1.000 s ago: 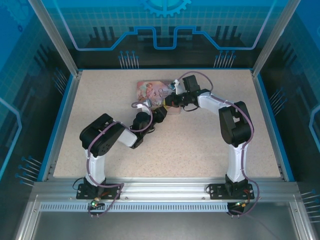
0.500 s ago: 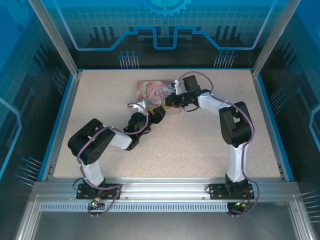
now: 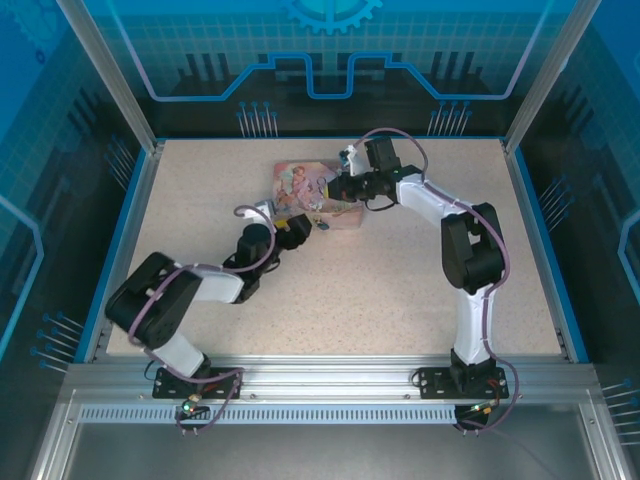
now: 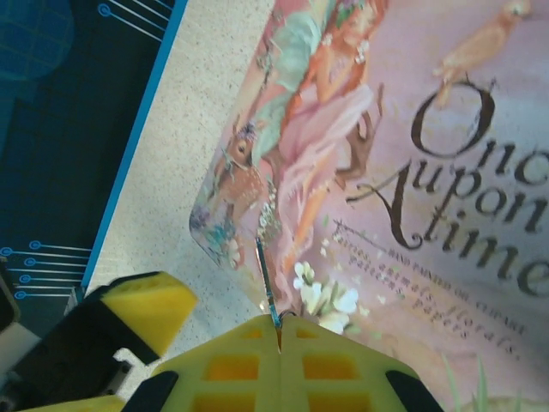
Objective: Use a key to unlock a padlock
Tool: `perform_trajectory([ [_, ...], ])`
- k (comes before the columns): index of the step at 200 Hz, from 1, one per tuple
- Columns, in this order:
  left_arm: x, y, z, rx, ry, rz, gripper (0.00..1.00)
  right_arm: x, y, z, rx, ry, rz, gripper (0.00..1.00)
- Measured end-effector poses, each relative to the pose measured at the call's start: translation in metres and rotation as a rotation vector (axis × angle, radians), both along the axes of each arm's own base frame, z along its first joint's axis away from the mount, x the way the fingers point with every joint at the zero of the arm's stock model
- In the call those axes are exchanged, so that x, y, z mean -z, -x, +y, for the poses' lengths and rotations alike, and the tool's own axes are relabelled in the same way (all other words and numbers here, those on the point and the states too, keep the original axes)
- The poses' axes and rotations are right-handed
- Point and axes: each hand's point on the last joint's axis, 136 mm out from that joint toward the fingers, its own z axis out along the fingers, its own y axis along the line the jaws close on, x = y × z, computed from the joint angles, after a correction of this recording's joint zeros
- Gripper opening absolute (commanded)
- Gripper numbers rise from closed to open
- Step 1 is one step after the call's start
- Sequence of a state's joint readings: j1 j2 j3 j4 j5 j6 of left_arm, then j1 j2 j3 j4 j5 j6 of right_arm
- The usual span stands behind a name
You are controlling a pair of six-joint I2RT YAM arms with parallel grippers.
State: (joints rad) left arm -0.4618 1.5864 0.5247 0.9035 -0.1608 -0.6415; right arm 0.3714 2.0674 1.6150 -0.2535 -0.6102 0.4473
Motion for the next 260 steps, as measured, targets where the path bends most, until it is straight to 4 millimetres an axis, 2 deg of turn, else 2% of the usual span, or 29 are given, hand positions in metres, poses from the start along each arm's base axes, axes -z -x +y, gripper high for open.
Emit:
perform_trajectory([
  [17, -0.021, -0.008, 0.018, -0.038, -0.022, -0.003, 0.92, 0.001, -0.008, 0.001, 0.004, -0.003, -0.005, 0.00],
  [33, -0.036, -0.024, 0.038, -0.075, -0.045, 0.011, 0.94, 0.008, -0.017, 0.000, 0.011, -0.001, -0.001, 0.00],
  [59, -0.040, -0.052, 0.066, -0.107, -0.073, 0.083, 0.94, 0.028, -0.025, -0.004, 0.023, 0.014, 0.037, 0.00],
  [82, -0.023, -0.075, 0.075, -0.106, -0.110, 0.172, 0.94, 0.038, -0.028, -0.007, 0.029, 0.022, 0.062, 0.00],
  [129, 0.034, -0.094, 0.062, -0.034, -0.160, 0.357, 0.86, 0.039, -0.031, -0.010, 0.038, 0.038, 0.067, 0.00],
  [150, 0.053, -0.094, 0.058, -0.014, -0.158, 0.411, 0.80, 0.040, -0.032, -0.011, 0.033, 0.042, 0.063, 0.00],
  [199, 0.053, -0.093, 0.054, -0.003, -0.159, 0.413, 0.75, 0.043, -0.028, -0.013, 0.026, 0.027, 0.037, 0.00],
  [225, 0.053, -0.085, 0.049, 0.010, -0.161, 0.409, 0.74, 0.044, -0.014, -0.017, 0.028, 0.022, 0.033, 0.00],
  [260, 0.054, -0.062, 0.041, 0.029, -0.167, 0.407, 0.74, 0.045, 0.010, -0.021, 0.026, 0.019, 0.051, 0.00],
])
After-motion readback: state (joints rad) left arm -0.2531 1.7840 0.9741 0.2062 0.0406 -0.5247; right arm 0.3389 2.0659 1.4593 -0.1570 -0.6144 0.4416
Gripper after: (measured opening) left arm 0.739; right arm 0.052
